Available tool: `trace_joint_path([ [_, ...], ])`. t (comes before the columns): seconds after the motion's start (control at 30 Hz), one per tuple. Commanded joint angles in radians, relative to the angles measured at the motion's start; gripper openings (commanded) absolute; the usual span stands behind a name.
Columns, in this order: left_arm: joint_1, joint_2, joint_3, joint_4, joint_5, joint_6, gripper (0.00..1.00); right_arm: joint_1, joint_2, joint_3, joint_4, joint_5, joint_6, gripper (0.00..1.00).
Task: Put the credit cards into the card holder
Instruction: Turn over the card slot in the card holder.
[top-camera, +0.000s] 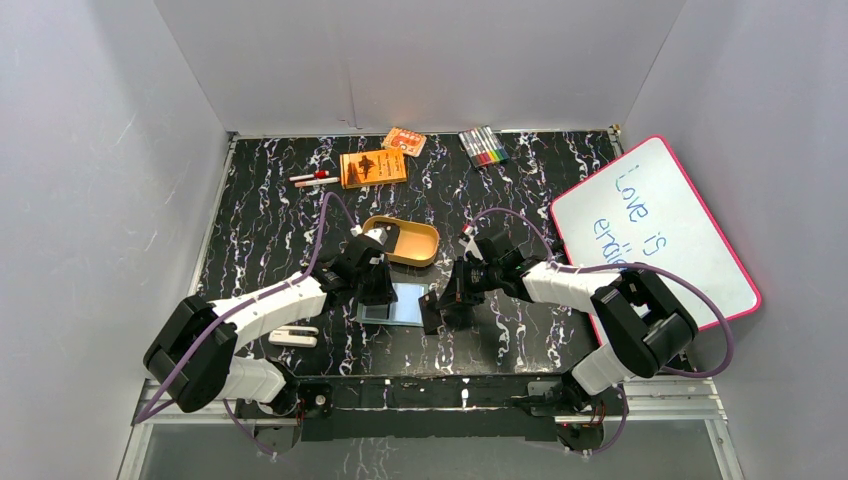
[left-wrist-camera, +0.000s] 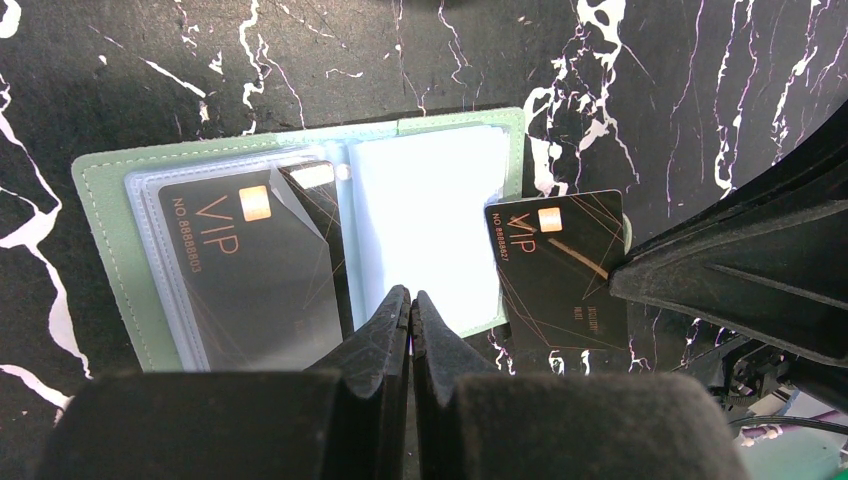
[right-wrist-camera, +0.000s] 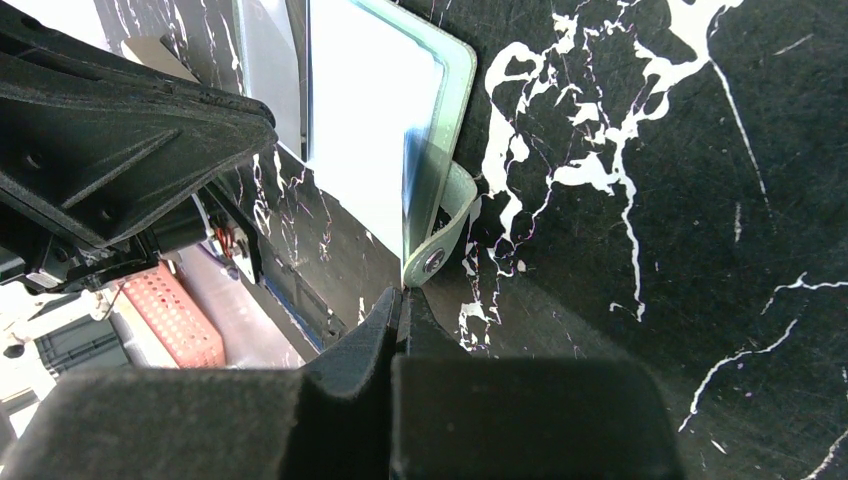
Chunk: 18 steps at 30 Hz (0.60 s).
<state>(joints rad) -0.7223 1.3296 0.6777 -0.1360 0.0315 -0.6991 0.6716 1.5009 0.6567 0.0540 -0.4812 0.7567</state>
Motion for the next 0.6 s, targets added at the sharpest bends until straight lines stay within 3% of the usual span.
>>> trace_joint_path([
  [0.0,-0.003,-0.02,-0.009,-0.009,-0.013,0.0,0.0,-0.002,-0.013,-0.005,0.019,0.001,0.006,0.0],
  [0.57,-0.003,-0.022,-0.013,-0.009,-0.013,-0.002,0.0,-0.001,-0.009,-0.011,0.029,0.002,0.017,0.0],
])
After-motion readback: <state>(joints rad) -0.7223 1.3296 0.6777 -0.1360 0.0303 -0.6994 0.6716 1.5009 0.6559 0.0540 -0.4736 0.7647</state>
